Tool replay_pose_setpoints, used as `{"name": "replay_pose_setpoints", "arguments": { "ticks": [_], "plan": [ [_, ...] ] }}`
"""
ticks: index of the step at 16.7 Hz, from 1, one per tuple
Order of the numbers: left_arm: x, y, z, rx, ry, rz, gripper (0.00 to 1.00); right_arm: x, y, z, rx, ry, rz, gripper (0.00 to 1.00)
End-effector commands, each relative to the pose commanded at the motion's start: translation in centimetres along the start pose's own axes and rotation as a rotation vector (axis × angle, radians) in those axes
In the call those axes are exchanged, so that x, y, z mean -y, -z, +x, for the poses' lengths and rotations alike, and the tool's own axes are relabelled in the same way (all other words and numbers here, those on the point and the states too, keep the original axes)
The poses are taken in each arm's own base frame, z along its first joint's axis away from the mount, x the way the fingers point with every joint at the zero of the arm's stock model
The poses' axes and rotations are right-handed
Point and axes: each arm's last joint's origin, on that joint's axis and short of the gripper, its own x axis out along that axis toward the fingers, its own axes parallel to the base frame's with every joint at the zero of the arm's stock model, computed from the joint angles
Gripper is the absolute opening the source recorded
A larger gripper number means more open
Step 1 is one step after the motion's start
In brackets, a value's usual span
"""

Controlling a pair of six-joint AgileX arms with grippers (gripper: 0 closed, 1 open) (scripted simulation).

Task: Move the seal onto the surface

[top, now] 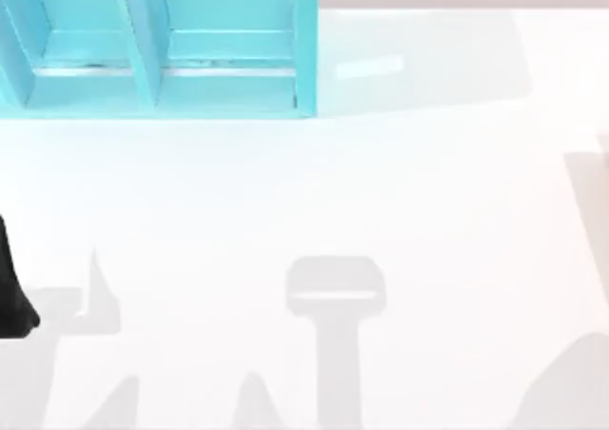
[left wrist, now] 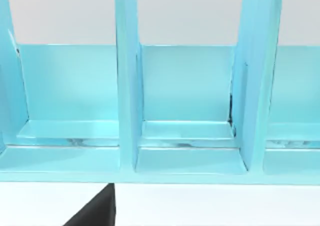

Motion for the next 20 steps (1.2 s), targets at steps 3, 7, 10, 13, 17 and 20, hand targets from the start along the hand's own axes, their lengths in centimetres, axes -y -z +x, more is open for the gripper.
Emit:
{"name": "replay_pose_setpoints", "arguments": {
  "ticks": [3, 7, 10, 13, 17, 20],
  "plan": [
    [0.0, 0.0, 0.0, 0.000, 0.000, 0.000, 1.00, 0.0, 0.0, 0.0, 0.000, 0.000, 0.000, 0.00],
    [0.0, 0.0, 0.0, 0.000, 0.000, 0.000, 1.00, 0.0, 0.0, -0.1, 0.003, 0.003, 0.003, 0.00],
    [0.0, 0.0, 0.0, 0.000, 0.000, 0.000, 1.00, -1.3, -1.7, -3.4, 0.101, 0.063, 0.002, 0.00],
    [0.0, 0.0, 0.0, 0.000, 0.000, 0.000, 1.00, -4.9, -3.5, -9.7, 0.280, 0.089, -0.015, 0.00],
    [0.0, 0.0, 0.0, 0.000, 0.000, 0.000, 1.00, -10.0, -3.2, -13.4, 0.293, -0.003, -0.054, 0.00],
    [0.0, 0.0, 0.0, 0.000, 0.000, 0.000, 1.00, -12.3, -2.8, -13.4, 0.169, -0.042, -0.042, 0.00]
  ]
}}
